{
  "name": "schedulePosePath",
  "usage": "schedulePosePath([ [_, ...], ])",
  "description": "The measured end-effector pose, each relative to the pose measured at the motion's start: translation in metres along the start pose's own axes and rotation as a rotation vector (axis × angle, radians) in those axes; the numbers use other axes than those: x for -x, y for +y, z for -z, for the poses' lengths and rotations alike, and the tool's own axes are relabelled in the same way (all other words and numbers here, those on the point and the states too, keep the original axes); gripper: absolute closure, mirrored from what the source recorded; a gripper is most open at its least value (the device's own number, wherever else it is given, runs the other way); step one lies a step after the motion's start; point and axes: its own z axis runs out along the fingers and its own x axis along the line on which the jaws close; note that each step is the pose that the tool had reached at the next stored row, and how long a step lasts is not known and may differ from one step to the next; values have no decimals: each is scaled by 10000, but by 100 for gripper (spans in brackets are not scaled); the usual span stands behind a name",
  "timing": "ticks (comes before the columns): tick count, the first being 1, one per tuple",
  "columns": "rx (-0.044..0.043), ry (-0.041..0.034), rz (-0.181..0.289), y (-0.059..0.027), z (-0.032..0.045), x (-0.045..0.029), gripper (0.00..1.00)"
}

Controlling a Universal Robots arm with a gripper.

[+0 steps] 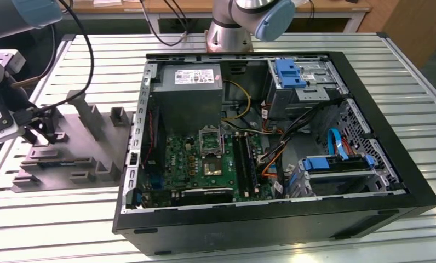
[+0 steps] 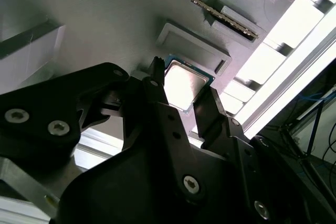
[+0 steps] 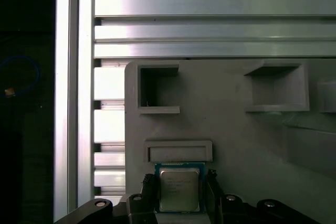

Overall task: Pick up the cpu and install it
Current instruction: 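Pick up the cpu and move it towards the insertion slot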

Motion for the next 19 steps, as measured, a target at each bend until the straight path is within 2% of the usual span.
schedulePosePath([
  [19, 0, 0, 0, 3, 48, 0, 53],
])
